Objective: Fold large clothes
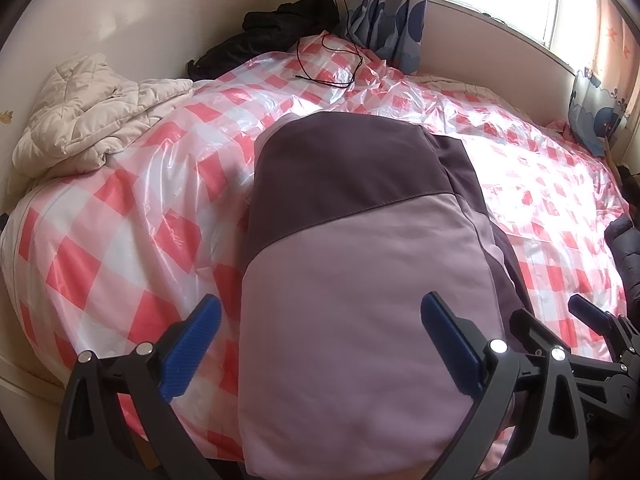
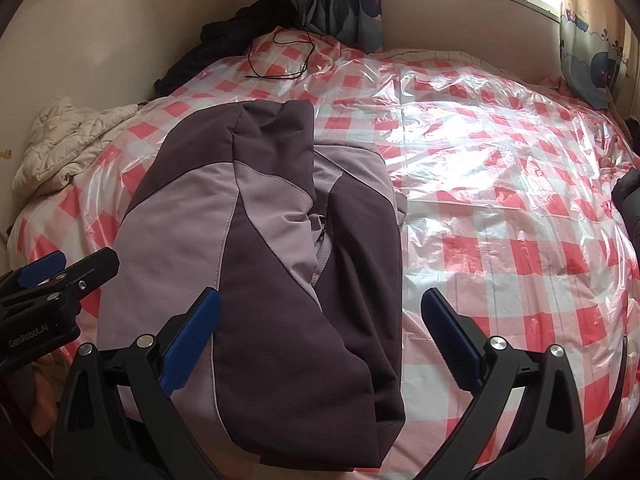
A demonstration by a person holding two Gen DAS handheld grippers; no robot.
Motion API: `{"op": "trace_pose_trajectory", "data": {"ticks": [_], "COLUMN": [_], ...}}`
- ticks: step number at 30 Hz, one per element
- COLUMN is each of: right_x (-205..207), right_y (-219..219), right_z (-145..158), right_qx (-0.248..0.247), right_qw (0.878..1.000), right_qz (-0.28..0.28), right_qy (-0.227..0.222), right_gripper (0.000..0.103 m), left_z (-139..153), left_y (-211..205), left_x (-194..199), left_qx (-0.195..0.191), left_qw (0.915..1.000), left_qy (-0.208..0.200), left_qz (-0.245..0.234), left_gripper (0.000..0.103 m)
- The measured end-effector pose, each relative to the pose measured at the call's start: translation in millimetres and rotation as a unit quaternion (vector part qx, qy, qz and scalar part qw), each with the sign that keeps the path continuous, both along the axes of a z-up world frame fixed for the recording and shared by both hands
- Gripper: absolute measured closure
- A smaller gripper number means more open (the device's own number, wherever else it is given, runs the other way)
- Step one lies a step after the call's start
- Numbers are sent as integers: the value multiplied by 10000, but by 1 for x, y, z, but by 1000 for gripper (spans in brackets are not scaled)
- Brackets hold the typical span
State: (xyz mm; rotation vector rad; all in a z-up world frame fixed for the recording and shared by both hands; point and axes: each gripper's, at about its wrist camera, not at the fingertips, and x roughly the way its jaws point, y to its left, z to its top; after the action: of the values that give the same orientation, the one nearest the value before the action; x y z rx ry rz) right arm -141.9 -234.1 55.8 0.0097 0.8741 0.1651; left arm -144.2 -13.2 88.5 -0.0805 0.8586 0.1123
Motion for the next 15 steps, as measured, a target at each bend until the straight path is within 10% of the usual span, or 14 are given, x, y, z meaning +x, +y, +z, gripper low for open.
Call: {"op": "trace_pose_trajectory", "data": {"ticks": [15], "right_x": [0], "right_y": [0], "right_z": [0], "right_qx": [-3], "right_qw": [10000], "right_qz": [4], "right_qy": [1], "right_gripper": [6], "left_z": [1], "left_y": [-2], "left_x": [-2], "left_qx": [193], "left_qw": [9997], "left_qy": [-123], "left_qz": [39], "left_gripper": [7]}}
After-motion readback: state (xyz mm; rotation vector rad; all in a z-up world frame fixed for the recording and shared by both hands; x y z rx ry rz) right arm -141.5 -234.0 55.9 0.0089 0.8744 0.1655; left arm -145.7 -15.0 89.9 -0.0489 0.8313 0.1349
